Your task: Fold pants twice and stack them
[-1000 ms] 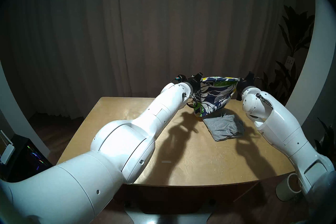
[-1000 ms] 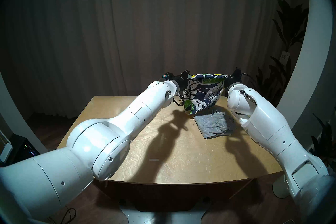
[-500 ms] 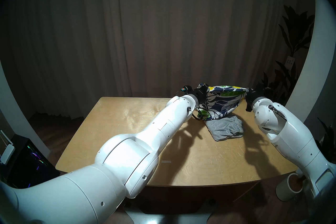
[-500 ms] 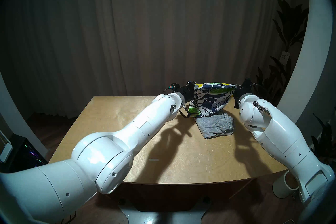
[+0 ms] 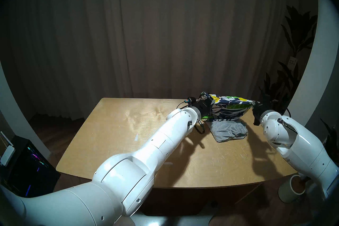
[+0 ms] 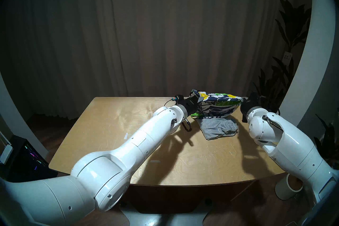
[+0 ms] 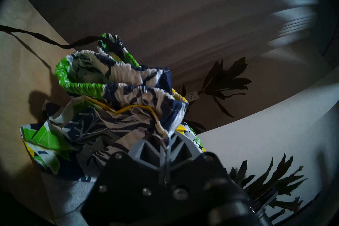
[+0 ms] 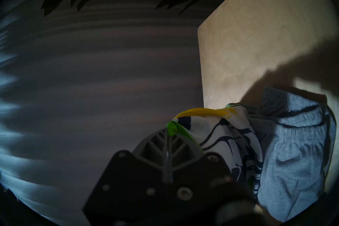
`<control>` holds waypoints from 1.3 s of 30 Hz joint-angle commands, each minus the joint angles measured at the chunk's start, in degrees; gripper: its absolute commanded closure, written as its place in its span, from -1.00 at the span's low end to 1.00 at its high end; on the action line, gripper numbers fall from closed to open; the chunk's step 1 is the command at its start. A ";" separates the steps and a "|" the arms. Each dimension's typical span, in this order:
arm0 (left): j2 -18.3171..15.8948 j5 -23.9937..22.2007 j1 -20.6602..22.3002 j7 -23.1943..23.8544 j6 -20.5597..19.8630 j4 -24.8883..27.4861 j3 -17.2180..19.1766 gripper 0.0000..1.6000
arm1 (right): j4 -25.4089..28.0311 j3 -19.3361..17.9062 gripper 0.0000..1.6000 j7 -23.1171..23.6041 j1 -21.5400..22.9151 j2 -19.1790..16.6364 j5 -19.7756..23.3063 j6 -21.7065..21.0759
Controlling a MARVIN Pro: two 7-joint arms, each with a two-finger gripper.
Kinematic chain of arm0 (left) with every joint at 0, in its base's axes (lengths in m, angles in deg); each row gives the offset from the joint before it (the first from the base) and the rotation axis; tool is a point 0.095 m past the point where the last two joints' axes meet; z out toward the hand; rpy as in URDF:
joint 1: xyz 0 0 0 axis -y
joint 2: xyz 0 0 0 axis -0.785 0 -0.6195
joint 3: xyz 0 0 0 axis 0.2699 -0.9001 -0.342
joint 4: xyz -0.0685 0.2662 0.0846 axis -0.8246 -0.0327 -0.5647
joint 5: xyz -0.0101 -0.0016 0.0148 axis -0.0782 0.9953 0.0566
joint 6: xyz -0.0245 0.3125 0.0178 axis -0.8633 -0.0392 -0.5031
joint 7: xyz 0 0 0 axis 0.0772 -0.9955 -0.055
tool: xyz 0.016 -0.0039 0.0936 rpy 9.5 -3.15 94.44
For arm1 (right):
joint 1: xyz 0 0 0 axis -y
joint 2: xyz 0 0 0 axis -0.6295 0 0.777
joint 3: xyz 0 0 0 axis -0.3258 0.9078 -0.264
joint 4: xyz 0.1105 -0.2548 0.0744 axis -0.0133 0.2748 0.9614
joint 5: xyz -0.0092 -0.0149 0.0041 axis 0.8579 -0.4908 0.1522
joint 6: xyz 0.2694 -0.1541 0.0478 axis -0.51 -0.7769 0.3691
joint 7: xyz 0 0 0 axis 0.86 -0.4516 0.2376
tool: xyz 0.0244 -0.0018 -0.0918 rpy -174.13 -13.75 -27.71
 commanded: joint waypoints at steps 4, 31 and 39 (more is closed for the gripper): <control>-2.16 0.07 -4.53 0.42 -4.15 8.87 -1.99 1.00 | 2.87 -4.58 1.00 2.06 -7.65 -5.12 0.94 2.02; -7.88 -1.88 -19.39 -18.36 -8.21 29.36 -2.87 0.07 | 9.02 -12.96 1.00 9.38 -27.88 -8.78 5.36 3.12; -8.27 -2.27 -23.20 -25.81 -7.61 35.53 -3.25 -1.00 | 9.81 -15.48 0.98 11.70 -34.14 -9.25 6.05 2.05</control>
